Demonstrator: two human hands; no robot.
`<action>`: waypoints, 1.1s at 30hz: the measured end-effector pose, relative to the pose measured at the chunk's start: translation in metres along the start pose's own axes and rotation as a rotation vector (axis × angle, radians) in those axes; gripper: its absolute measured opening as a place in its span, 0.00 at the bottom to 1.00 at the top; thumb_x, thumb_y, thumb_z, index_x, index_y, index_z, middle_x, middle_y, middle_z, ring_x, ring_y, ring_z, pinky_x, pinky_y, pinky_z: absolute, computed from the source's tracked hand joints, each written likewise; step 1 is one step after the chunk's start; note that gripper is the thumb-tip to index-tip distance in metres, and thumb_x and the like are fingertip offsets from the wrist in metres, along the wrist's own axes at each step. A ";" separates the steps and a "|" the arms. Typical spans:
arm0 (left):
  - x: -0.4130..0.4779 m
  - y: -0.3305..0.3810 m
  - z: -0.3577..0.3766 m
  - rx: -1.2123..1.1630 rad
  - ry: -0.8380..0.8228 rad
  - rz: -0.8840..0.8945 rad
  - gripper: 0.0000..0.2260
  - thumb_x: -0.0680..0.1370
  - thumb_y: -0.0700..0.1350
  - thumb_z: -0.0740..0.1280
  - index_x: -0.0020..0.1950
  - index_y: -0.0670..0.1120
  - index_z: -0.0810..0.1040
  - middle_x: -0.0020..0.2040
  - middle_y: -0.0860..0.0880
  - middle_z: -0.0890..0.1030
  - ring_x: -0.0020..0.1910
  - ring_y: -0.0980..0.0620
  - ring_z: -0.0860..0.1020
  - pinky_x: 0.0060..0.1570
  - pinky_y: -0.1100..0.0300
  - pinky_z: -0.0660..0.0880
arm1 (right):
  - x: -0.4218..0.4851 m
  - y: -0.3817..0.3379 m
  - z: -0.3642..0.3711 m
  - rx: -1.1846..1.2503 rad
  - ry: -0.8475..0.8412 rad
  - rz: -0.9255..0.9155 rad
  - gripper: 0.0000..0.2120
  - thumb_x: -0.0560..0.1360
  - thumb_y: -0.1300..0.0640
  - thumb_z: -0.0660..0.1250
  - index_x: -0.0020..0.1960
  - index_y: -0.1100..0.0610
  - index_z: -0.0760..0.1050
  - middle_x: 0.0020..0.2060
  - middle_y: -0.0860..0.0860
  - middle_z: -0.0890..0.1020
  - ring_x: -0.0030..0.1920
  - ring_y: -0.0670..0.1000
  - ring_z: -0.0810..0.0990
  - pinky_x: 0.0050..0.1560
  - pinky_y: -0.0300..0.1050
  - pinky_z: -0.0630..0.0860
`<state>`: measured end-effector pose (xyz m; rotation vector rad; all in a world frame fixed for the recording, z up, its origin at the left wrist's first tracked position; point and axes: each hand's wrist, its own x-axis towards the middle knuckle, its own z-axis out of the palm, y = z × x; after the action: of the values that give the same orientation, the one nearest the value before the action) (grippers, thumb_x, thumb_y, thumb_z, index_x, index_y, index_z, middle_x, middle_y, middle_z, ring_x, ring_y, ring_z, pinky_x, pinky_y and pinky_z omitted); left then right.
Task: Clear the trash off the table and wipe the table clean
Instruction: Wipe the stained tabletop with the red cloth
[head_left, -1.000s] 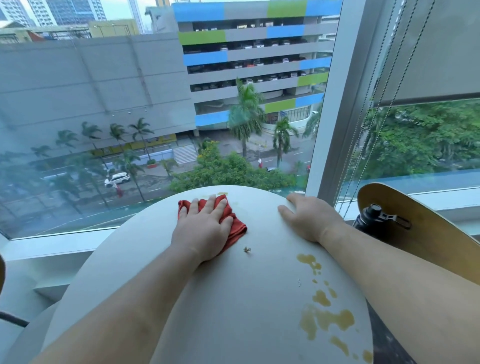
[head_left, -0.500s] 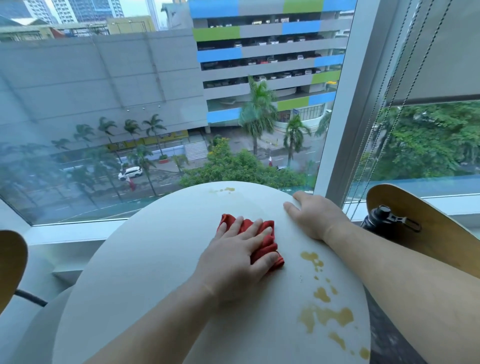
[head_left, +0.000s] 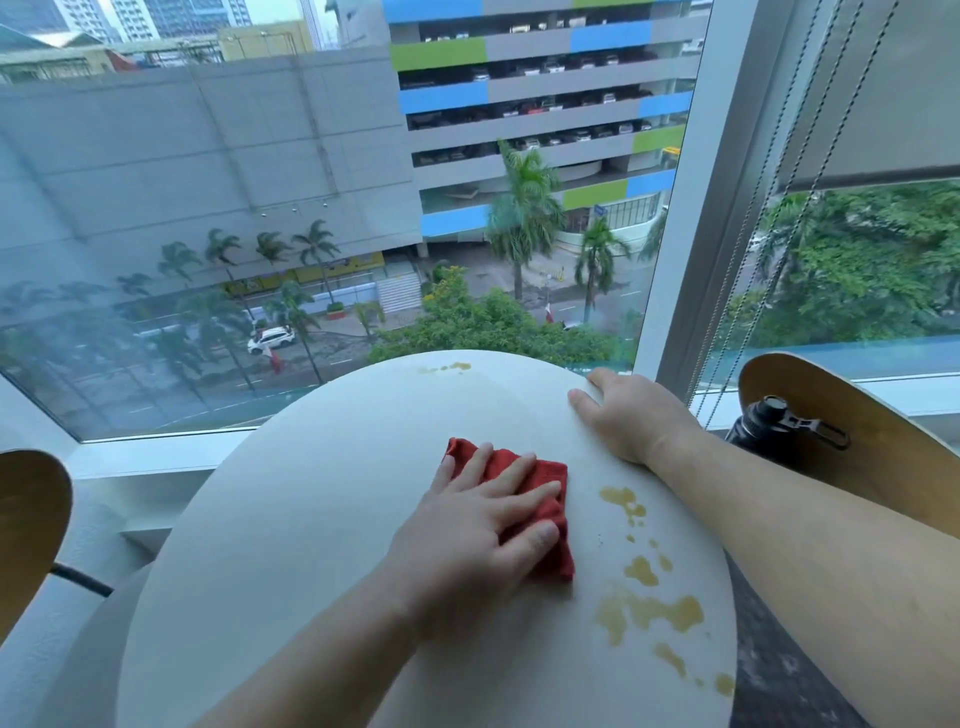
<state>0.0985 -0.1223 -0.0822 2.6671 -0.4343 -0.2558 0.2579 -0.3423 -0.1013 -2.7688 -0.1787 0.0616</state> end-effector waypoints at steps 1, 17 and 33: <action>-0.005 0.006 0.005 0.124 0.011 -0.016 0.31 0.76 0.71 0.43 0.80 0.71 0.56 0.84 0.65 0.49 0.84 0.55 0.39 0.81 0.47 0.37 | -0.001 0.000 0.000 0.002 0.000 -0.001 0.26 0.82 0.36 0.53 0.69 0.52 0.73 0.64 0.58 0.81 0.63 0.60 0.79 0.59 0.54 0.76; 0.083 -0.032 -0.028 0.309 0.070 -0.241 0.28 0.85 0.63 0.47 0.85 0.60 0.49 0.86 0.54 0.47 0.85 0.42 0.45 0.82 0.41 0.43 | 0.000 -0.002 -0.004 -0.032 -0.028 0.007 0.19 0.83 0.38 0.52 0.58 0.51 0.71 0.59 0.57 0.81 0.56 0.59 0.78 0.50 0.52 0.72; 0.072 -0.107 -0.062 0.285 0.159 -0.319 0.27 0.87 0.59 0.47 0.86 0.55 0.51 0.86 0.55 0.50 0.85 0.46 0.49 0.82 0.44 0.44 | -0.002 -0.005 -0.007 -0.018 -0.022 0.019 0.27 0.84 0.37 0.52 0.75 0.52 0.69 0.69 0.59 0.79 0.67 0.60 0.77 0.64 0.55 0.74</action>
<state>0.2086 -0.0313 -0.0816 3.0032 0.0092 -0.0768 0.2556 -0.3409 -0.0926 -2.7885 -0.1599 0.0955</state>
